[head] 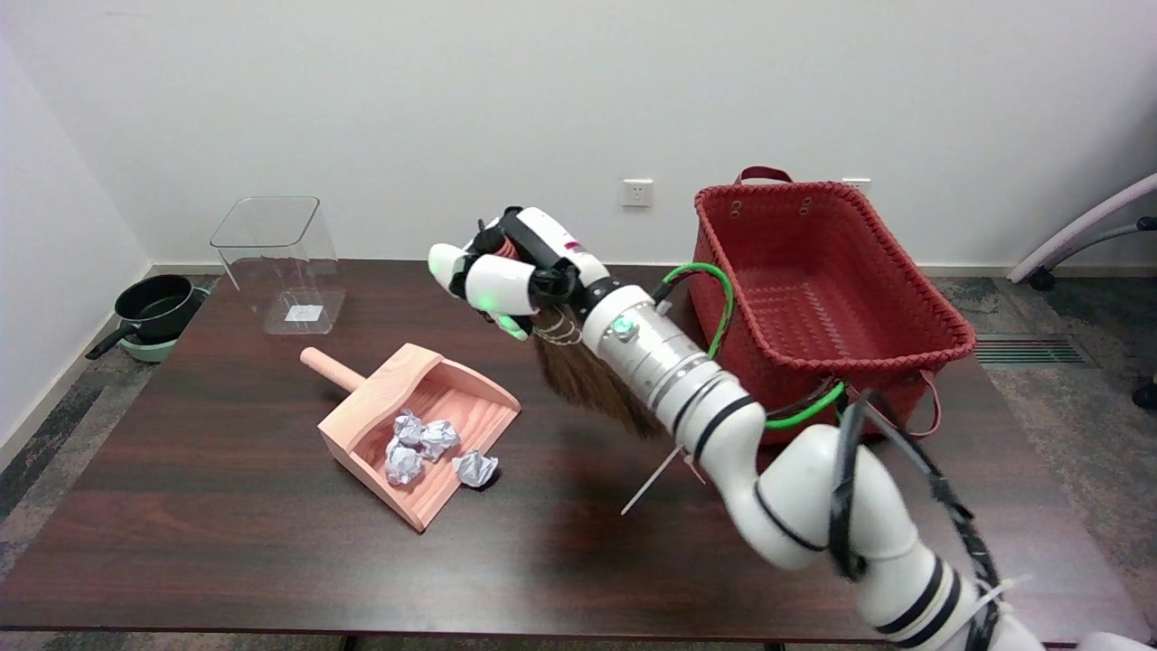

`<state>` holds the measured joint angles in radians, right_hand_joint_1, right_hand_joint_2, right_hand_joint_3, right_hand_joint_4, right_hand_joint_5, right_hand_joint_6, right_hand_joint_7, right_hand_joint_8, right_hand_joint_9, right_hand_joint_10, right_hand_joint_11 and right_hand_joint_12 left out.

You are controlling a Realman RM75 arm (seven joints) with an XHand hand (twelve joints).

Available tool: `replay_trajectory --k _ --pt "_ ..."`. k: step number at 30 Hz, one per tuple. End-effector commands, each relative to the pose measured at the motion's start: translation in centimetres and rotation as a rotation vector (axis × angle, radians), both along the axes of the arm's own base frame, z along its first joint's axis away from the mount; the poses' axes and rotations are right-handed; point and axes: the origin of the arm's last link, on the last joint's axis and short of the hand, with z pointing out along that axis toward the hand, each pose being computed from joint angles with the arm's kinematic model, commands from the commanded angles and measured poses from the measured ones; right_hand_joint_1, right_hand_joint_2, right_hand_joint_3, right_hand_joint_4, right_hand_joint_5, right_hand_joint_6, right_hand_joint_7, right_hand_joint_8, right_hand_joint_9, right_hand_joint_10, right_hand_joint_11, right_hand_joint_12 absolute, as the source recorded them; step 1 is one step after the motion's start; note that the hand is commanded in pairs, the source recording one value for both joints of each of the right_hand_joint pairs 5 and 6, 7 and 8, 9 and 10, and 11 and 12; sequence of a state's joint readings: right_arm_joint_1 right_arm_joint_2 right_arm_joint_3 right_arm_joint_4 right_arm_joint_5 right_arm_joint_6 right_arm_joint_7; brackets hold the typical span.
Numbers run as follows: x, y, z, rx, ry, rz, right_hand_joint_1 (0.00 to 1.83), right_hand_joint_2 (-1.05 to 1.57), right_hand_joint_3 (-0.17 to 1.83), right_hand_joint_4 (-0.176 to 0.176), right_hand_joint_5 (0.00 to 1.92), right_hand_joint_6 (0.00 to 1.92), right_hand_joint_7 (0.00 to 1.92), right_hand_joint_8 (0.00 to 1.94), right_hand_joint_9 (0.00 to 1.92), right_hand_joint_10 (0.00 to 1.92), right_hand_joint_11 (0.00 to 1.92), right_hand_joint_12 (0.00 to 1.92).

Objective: Sweep the paper ball into the dustpan.

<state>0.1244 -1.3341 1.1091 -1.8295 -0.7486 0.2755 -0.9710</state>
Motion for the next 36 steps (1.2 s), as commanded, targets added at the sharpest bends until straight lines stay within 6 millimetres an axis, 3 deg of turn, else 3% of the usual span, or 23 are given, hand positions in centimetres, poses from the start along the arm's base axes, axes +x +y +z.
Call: replay_trajectory --k 1,6,9,13,16,23,29,32,36 --pt "-0.2 3.2 -3.7 -0.494 0.233 0.197 0.83 1.57 1.33 0.000 1.92 1.92 1.92 1.92 1.92 1.92 1.72 1.72" --pt "-2.0 5.3 -2.7 -0.720 0.361 0.284 0.84 1.57 1.32 0.000 1.92 1.92 1.92 1.92 1.92 1.92 1.72 1.72" --pt "-2.4 7.3 -3.1 -0.835 0.380 0.317 0.85 1.57 1.32 0.000 1.92 1.92 1.92 1.92 1.92 1.92 1.71 1.71" --pt "-3.2 8.9 -4.1 -0.886 0.340 0.310 0.85 1.57 1.34 0.000 1.92 1.92 1.92 1.92 1.92 1.92 1.71 1.71" --pt "-3.1 9.6 -4.5 -0.923 0.334 0.405 0.82 1.57 1.41 0.000 1.92 1.92 1.92 1.92 1.92 1.92 1.73 1.73" --pt "-2.4 9.5 -6.5 -0.866 0.233 0.432 0.83 1.57 1.38 0.000 1.92 1.92 1.92 1.92 1.92 1.92 1.73 1.73" --pt "-1.8 8.3 -9.2 -0.829 0.274 0.508 0.81 1.57 1.37 0.000 1.92 1.92 1.92 1.92 1.92 1.92 1.74 1.74" --pt "-2.8 8.2 -9.5 -0.800 0.240 0.476 0.81 1.57 1.37 0.000 1.92 1.92 1.92 1.92 1.92 1.92 1.75 1.75" --pt "-5.7 8.3 -9.0 -0.768 0.199 0.360 0.80 1.57 1.38 0.000 1.92 1.92 1.92 1.92 1.92 1.92 1.75 1.75"
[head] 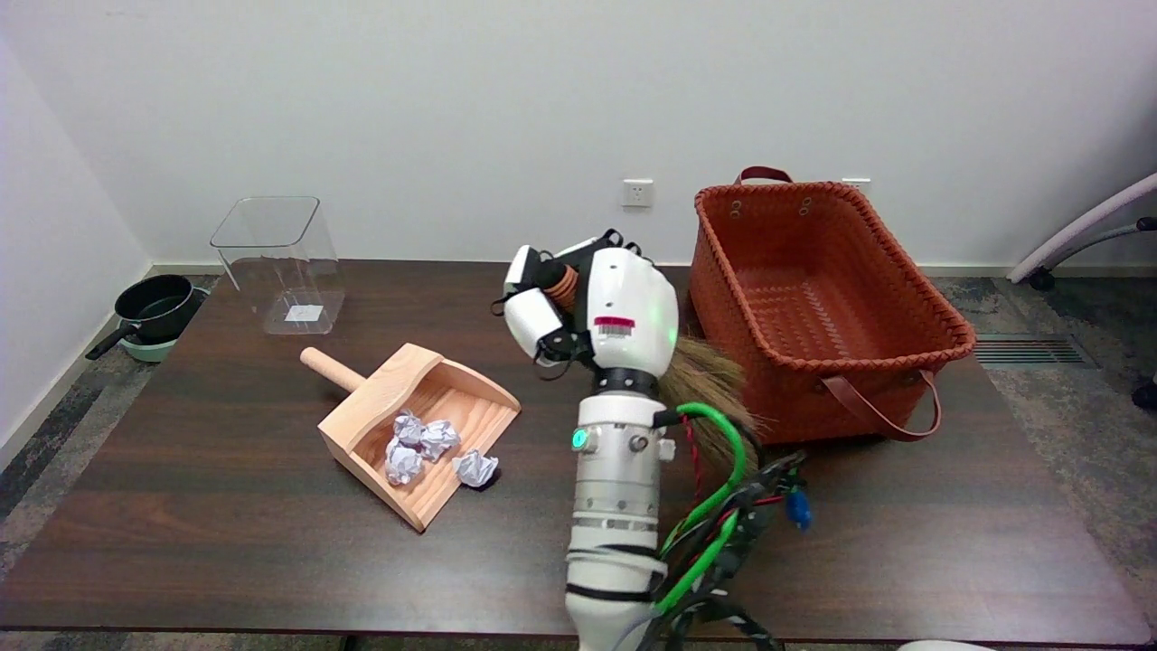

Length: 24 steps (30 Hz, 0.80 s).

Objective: Sweep the paper ball into the dustpan.

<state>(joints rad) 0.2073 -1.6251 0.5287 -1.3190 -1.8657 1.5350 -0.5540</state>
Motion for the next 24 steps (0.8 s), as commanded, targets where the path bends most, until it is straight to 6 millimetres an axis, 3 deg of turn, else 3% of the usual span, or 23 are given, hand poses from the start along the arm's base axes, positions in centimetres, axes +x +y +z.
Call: replay_trajectory --k 1,5,8,16,24 --pt "-3.2 1.6 -3.6 0.076 -0.100 0.062 0.80 1.57 1.38 0.000 1.92 1.92 1.92 1.92 1.92 1.92 1.76 1.76" --pt "-5.5 1.2 -3.7 0.078 -0.141 -0.022 0.79 1.57 1.38 0.000 1.92 1.92 1.92 1.92 1.92 1.92 1.76 1.76" --pt "-6.0 0.6 -4.0 0.075 -0.142 -0.040 0.79 1.57 1.37 0.000 1.92 1.92 1.92 1.92 1.92 1.92 1.78 1.78" --pt "-6.1 -2.0 -5.1 0.106 -0.196 -0.063 0.78 1.57 1.35 0.000 1.92 1.92 1.92 1.92 1.92 1.92 1.78 1.78" --pt "-4.8 -3.6 -7.8 0.136 -0.183 -0.069 0.76 1.57 1.33 0.000 1.92 1.92 1.92 1.92 1.92 1.92 1.80 1.80"
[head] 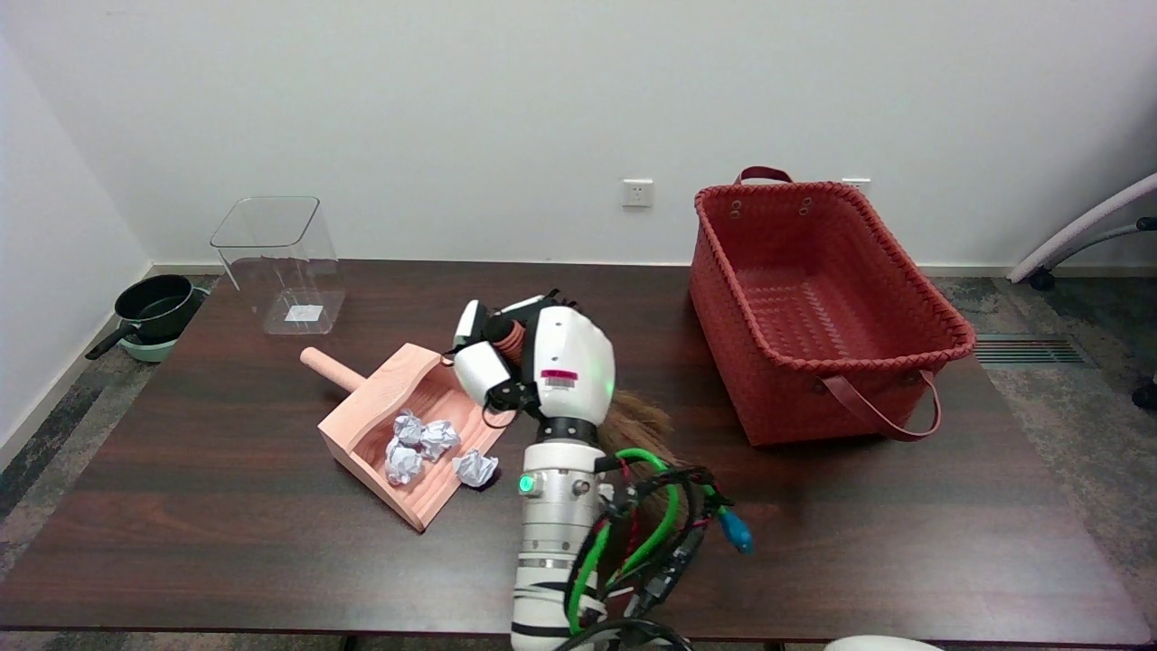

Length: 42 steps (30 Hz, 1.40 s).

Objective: Sweep the paper ball into the dustpan.

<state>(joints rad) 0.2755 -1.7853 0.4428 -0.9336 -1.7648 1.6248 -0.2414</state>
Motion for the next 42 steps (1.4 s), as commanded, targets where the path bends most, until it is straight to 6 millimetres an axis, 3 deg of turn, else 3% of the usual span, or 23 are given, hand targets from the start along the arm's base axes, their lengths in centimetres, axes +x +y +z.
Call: replay_trajectory --k 1,8,13,18,19,20,21,27,32,42 --pt "0.1 -2.9 -4.1 0.063 -0.052 -0.043 0.76 1.57 1.32 0.000 1.92 1.92 1.92 1.92 1.92 1.92 1.80 1.80" --pt "0.0 -3.4 -6.2 0.134 -0.056 -0.098 0.74 1.57 1.29 0.000 1.92 1.92 1.92 1.92 1.92 1.92 1.82 1.82" --pt "-0.9 -4.8 -7.3 0.218 -0.040 -0.176 0.74 1.57 1.25 0.000 1.92 1.92 1.92 1.92 1.92 1.92 1.82 1.82" --pt "-2.3 -6.3 -7.0 0.265 0.082 -0.209 0.73 1.57 1.24 0.000 1.92 1.92 1.92 1.92 1.92 1.92 1.84 1.84" --pt "2.9 -6.0 -9.1 0.249 0.136 0.009 0.73 1.57 1.25 0.000 1.92 1.92 1.92 1.92 1.92 1.92 1.84 1.84" --pt "-1.7 -6.4 -7.2 0.271 0.141 -0.167 0.72 1.57 1.26 0.000 1.92 1.92 1.92 1.92 1.92 1.92 1.85 1.85" --pt "-2.6 -6.4 -6.9 0.279 0.162 -0.192 0.72 1.57 1.26 0.000 1.92 1.92 1.92 1.92 1.92 1.92 1.85 1.85" --pt "-2.8 -7.0 -7.3 0.310 0.211 -0.204 0.70 1.57 1.23 0.000 1.92 1.92 1.92 1.92 1.92 1.92 1.86 1.86" --pt "-3.8 -7.0 -7.6 0.349 0.080 -0.278 0.66 1.57 1.21 0.000 1.92 1.92 1.92 1.92 1.92 1.92 1.85 1.85" --pt "-3.8 -7.2 -7.0 0.369 -0.092 -0.243 0.61 1.57 1.12 0.000 1.92 1.92 1.92 1.92 1.92 1.92 1.84 1.84"
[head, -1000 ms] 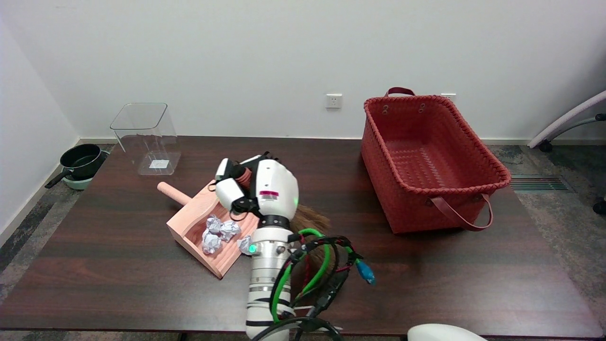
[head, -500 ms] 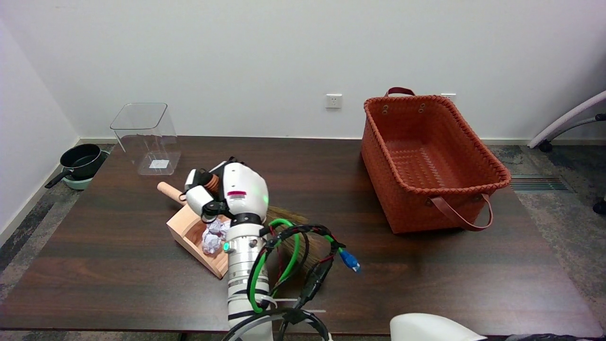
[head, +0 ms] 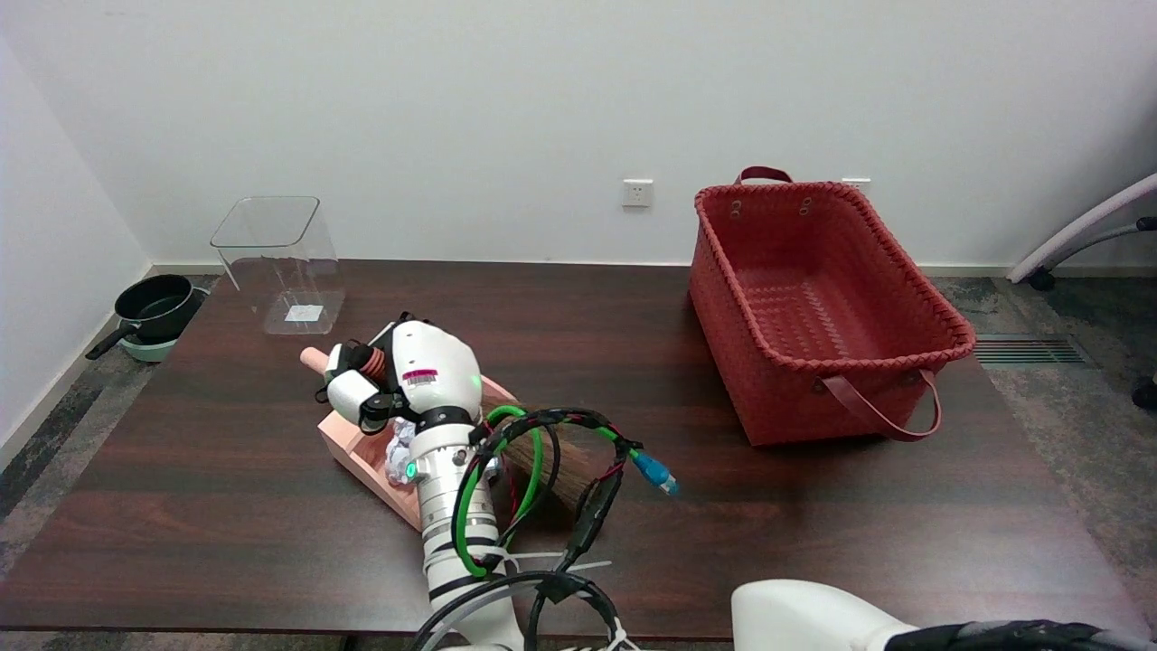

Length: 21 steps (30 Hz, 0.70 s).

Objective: Sweep the paper ball into the dustpan.

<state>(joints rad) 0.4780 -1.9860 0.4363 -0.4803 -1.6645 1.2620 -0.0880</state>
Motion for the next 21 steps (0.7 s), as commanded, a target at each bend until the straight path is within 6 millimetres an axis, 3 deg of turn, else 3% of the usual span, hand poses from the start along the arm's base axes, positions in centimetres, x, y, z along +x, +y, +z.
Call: replay_trajectory --k 1,5,9,12,21 --pt "-1.1 -0.9 0.2 0.055 -0.173 -0.063 0.61 1.57 1.12 0.000 1.92 1.92 1.92 1.92 1.92 1.92 1.84 1.84" --pt "-0.9 -1.3 1.2 0.070 -0.247 -0.047 0.62 1.57 1.11 0.000 1.92 1.92 1.92 1.92 1.92 1.92 1.82 1.82" --pt "-1.9 -1.7 2.3 0.067 -0.470 -0.087 0.62 1.57 1.11 0.000 1.92 1.92 1.92 1.92 1.92 1.92 1.81 1.81" --pt "-2.3 -2.0 3.1 0.063 -0.541 -0.097 0.60 1.57 1.14 0.000 1.92 1.92 1.92 1.92 1.92 1.92 1.82 1.82" --pt "-1.0 -4.8 2.5 0.160 -0.738 -0.175 0.58 1.57 1.13 0.000 1.92 1.92 1.92 1.92 1.92 1.92 1.81 1.81"
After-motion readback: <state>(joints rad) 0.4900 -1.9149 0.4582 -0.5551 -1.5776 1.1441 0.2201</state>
